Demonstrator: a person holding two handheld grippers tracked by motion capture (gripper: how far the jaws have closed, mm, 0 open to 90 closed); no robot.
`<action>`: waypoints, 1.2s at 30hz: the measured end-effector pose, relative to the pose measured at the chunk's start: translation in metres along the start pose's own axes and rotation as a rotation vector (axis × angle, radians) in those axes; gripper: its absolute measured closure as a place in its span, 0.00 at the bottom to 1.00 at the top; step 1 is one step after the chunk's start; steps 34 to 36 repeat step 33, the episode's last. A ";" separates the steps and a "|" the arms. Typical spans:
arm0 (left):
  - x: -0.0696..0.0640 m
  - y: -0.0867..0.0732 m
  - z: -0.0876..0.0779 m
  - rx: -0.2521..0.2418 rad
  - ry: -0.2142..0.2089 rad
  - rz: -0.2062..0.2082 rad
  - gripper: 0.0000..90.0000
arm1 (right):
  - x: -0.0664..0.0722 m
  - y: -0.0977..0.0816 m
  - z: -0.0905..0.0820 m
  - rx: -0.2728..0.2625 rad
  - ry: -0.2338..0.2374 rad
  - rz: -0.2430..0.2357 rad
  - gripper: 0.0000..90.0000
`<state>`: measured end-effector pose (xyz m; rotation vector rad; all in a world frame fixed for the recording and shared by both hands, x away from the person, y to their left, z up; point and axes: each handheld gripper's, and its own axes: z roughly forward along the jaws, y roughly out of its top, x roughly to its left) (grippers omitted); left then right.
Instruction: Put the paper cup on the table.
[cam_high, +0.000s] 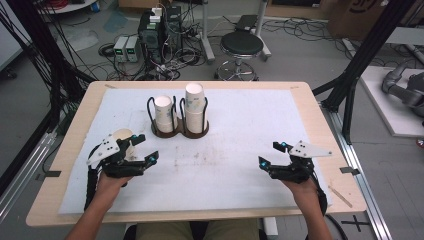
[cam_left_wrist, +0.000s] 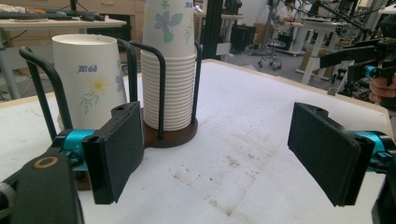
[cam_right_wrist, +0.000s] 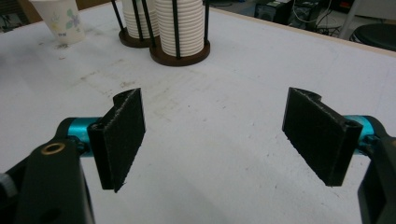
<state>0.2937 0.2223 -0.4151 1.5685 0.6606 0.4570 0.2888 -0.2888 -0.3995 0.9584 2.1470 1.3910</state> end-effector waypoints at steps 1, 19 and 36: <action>0.000 0.000 0.000 -0.002 0.003 0.001 0.21 | 0.001 0.000 0.001 0.003 0.001 0.003 0.24; 0.000 0.001 -0.001 -0.002 0.020 0.019 0.21 | 0.001 -0.002 -0.002 0.004 0.004 0.013 0.24; 0.002 0.000 0.001 0.005 0.026 0.021 0.22 | -0.001 -0.002 -0.003 0.003 0.002 0.020 0.24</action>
